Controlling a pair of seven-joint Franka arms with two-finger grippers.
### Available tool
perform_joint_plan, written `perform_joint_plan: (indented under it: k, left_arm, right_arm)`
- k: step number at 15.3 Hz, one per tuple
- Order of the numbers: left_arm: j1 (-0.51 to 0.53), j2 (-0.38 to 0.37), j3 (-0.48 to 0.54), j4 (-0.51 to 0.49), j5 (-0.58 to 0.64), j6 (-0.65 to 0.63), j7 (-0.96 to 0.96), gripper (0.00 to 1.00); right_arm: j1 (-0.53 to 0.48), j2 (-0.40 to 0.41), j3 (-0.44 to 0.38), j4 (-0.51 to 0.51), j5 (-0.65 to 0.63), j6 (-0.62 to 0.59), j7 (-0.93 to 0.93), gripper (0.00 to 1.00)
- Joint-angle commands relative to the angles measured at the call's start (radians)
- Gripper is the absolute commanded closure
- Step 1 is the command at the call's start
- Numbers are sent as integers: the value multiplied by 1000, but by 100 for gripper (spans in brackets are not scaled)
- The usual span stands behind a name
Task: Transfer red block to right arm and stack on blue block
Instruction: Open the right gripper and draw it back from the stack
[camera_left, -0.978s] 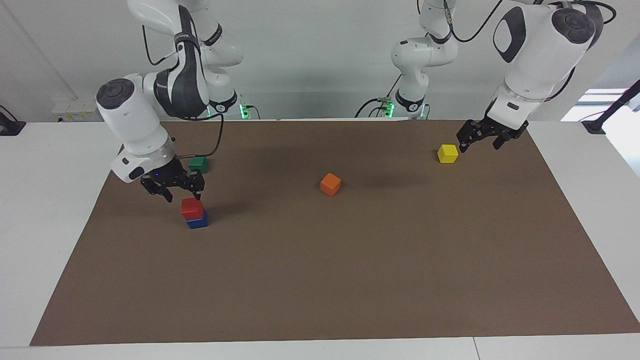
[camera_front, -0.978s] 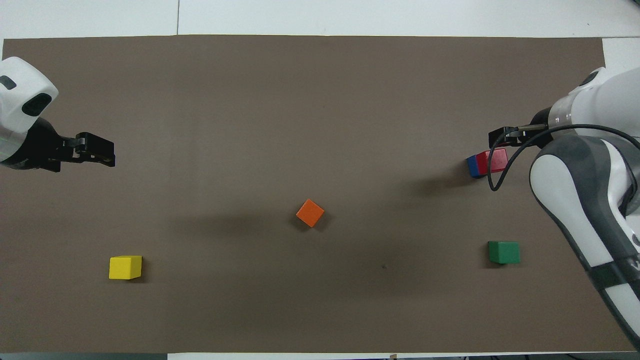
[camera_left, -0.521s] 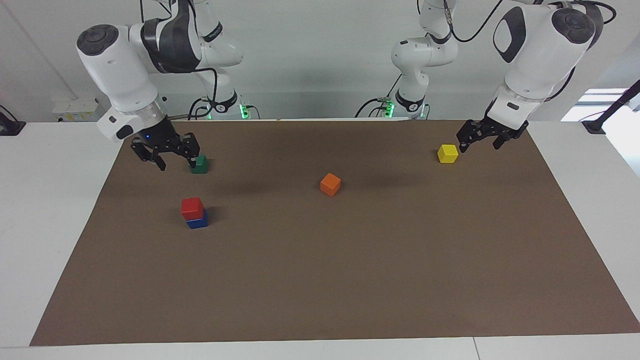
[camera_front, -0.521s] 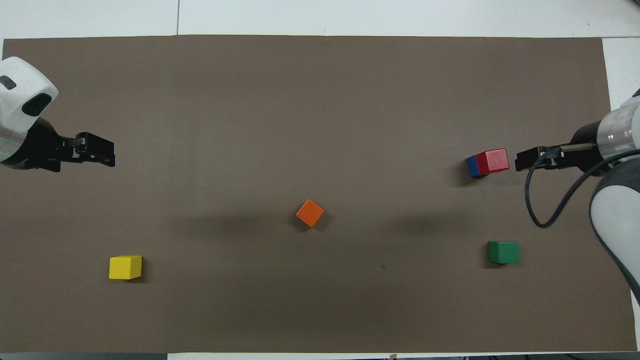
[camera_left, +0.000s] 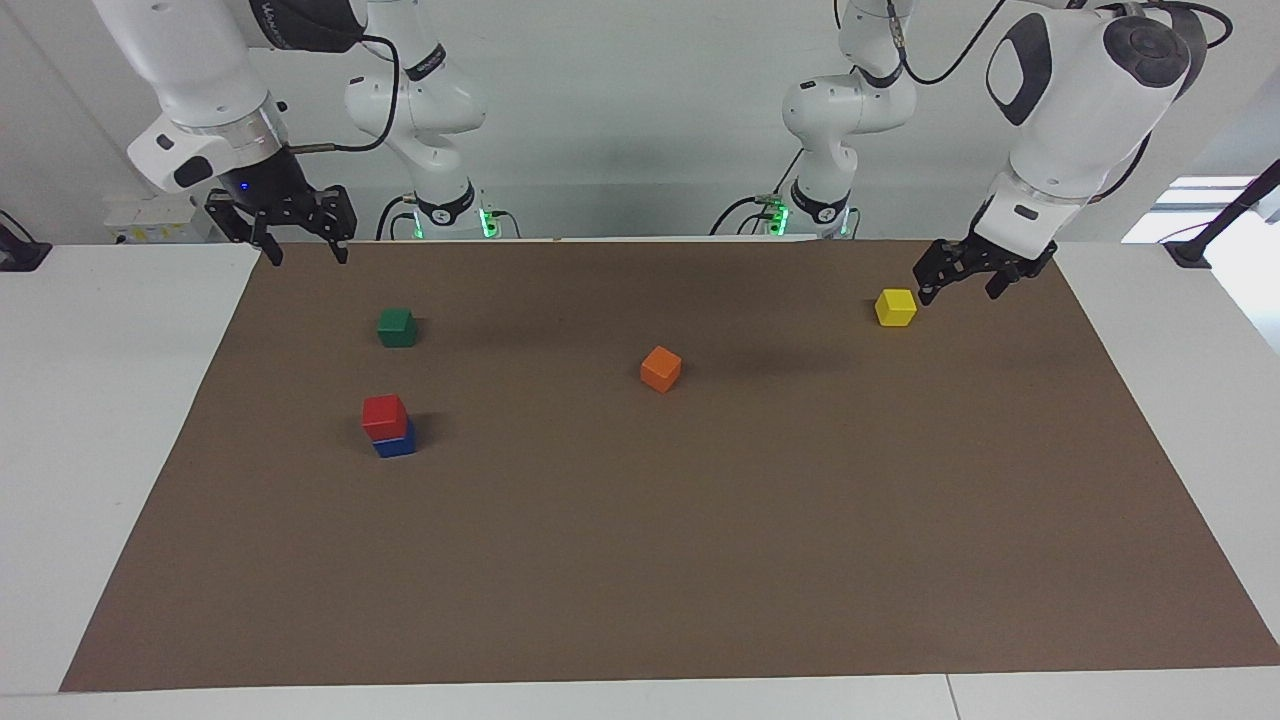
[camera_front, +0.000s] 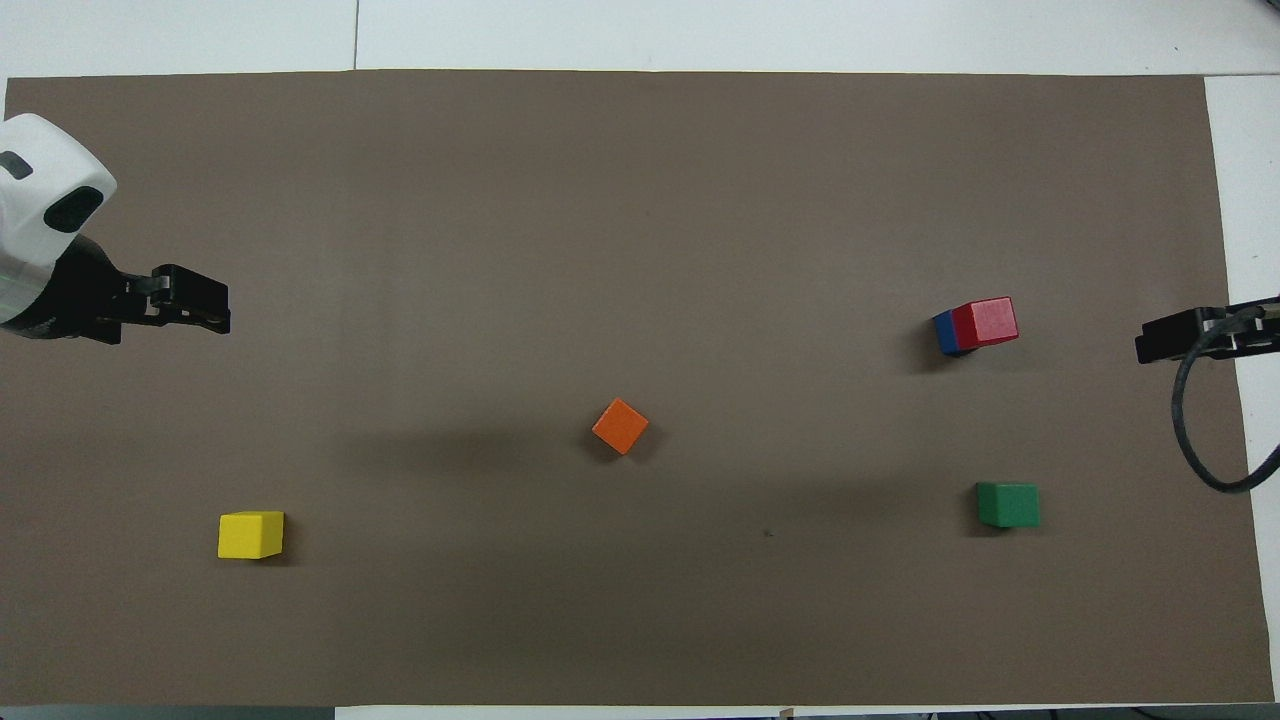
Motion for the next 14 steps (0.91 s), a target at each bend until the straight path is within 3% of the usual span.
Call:
perform_joint_plan:
  k: [1,8,14]
  left_arm:
    - [1,-3,5,4,-11,-9,2,0]
    - [1,-3,5,4,-11,-9,2,0]
    - [1,-3,5,4,-11,-9,2,0]
  right_arm:
    - [-15,22,8,21,-15,23,-19,19]
    - [-25,13,10,-19,3,49,18,23]
    - [-42,-7,8,-66,87,93,24,11]
